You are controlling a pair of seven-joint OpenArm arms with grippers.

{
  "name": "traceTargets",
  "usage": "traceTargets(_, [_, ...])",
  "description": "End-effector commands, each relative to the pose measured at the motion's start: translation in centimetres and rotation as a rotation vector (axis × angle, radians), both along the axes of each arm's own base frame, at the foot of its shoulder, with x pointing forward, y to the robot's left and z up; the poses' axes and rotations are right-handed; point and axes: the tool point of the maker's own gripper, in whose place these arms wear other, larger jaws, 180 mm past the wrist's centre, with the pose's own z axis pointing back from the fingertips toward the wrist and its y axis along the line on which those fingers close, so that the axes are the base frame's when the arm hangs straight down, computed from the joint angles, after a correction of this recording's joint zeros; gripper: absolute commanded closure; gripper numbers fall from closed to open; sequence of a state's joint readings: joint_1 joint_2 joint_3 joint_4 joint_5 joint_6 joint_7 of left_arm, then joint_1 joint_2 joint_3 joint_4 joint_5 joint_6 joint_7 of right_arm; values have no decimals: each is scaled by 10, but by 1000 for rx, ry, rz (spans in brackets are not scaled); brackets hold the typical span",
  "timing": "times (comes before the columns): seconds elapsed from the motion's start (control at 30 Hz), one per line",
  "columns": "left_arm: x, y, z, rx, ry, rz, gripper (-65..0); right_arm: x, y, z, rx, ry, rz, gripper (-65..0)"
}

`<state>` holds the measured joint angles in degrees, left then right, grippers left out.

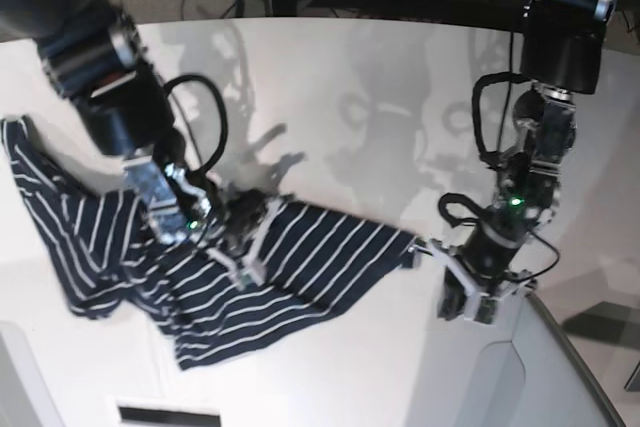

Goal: Layout the t-shirt on the table in an organized manner, then fold the t-shirt properly
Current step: 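Grasp the shirt body with both grippers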

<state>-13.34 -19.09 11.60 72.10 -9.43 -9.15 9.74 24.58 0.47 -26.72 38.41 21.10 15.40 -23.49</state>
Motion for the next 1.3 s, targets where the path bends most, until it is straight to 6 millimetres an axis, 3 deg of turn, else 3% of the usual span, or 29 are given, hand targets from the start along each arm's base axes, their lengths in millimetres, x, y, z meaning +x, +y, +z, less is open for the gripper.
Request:
traceTargets(0.0, [9,-11,10,26,-36,-35,0,-24,8,-9,-43,77,72,-9])
traceTargets(0.17, [1,-73,-29,137,30,-173,0,-49,46,15,-44,43,222,-9])
traceTargets(0.27, [-5,-88,-45,140,64,-190,0,-49,63,34,-34,-1,276,-9])
traceTargets(0.43, [-14,-83,-66,152,118,-181,0,-28,73,75,-3,-111,284,-15])
traceTargets(0.6, [-37,-54,-94,196,192,-160,0,8,31,131,8,-218,161,-30])
traceTargets(0.7, [-55,-39,-110,219,235,-156,0,35,15,153,14,-274,103,-143])
traceTargets(0.83, [-73,-22,-125,246,279,-146,0,70,5,152,-7,-270,68,-360])
traceTargets(0.9, [-83,-13,-132,262,301,-143,0,84,-1,141,3,-267,34,-425])
traceTargets(0.97, [-87,-5,-134,274,311,-139,0,95,-7,129,0,-253,9,-440])
traceTargets(1.13, [-83,12,-130,298,306,-118,0,100,-8,88,-67,-207,36,-443])
traceTargets(1.27, [-70,43,-121,277,295,-16,0,102,4,78,-53,-215,40,-441])
